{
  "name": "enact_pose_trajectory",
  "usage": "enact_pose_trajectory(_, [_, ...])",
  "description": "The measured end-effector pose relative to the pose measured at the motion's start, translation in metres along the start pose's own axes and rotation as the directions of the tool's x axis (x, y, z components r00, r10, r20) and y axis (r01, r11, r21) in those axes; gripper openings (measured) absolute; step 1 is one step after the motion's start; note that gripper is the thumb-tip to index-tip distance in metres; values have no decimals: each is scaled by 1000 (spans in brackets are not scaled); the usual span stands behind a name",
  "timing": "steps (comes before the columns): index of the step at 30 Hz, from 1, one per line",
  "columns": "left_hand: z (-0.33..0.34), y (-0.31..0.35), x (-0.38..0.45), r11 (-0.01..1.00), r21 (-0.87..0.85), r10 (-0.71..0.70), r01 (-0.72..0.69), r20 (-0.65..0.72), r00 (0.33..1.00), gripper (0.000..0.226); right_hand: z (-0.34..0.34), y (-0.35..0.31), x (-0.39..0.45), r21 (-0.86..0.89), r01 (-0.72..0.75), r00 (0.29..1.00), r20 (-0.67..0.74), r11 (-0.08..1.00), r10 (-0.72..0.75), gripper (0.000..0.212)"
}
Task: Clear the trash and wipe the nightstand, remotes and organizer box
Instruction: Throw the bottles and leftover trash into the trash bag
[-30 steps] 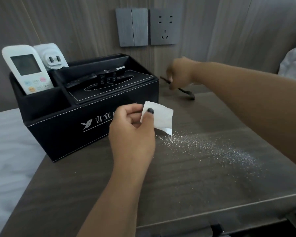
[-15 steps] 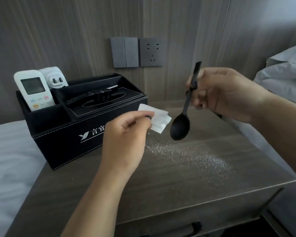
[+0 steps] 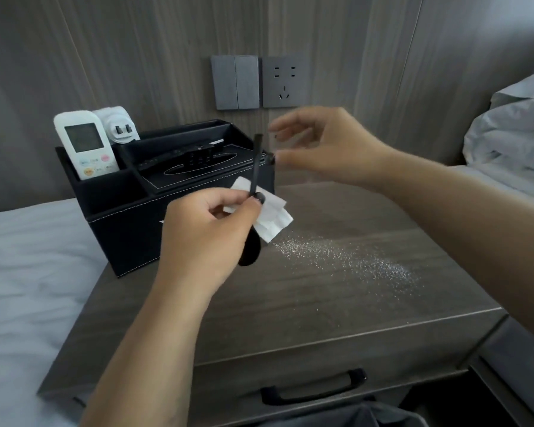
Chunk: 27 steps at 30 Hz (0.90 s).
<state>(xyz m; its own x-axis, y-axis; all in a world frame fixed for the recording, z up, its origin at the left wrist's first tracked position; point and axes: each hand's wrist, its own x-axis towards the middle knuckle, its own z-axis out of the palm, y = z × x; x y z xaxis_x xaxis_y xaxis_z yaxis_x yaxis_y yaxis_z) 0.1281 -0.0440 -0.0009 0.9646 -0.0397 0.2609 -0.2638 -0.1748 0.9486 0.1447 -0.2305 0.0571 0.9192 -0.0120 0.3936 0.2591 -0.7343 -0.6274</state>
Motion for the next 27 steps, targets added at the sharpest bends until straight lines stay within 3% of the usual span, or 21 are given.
enact_pose_trajectory(2, [-3, -3, 2, 998, 0, -62, 62, -77, 995, 6, 17, 12, 15, -209, 44, 998, 42, 977, -36, 64])
enact_pose_trajectory(6, [-8, -9, 5, 995, -2, -99, 99, -149, 984, 9, 55, 34, 38, -238, 14, 994, 109, 971, 12, 88])
enact_pose_trajectory(12, [-14, -14, 10, 996, 35, -78, 86, -181, 980, 7, 83, 39, 47, -205, -77, 990, -135, 976, 50, 73])
enact_pose_trajectory(16, [-25, -15, 15, 996, -1, -84, 86, -203, 976, 8, 97, 23, 51, -184, -120, 977, -198, 976, 83, 68])
enact_pose_trajectory(23, [-25, -16, 12, 995, 26, -90, 96, -178, 980, 9, 113, 0, 70, -248, -124, 985, -148, 961, 88, 53])
enact_pose_trajectory(27, [-24, -16, 10, 995, 16, -99, 103, -159, 982, 9, 65, 25, 76, 1, -147, 988, -36, 989, 147, 22])
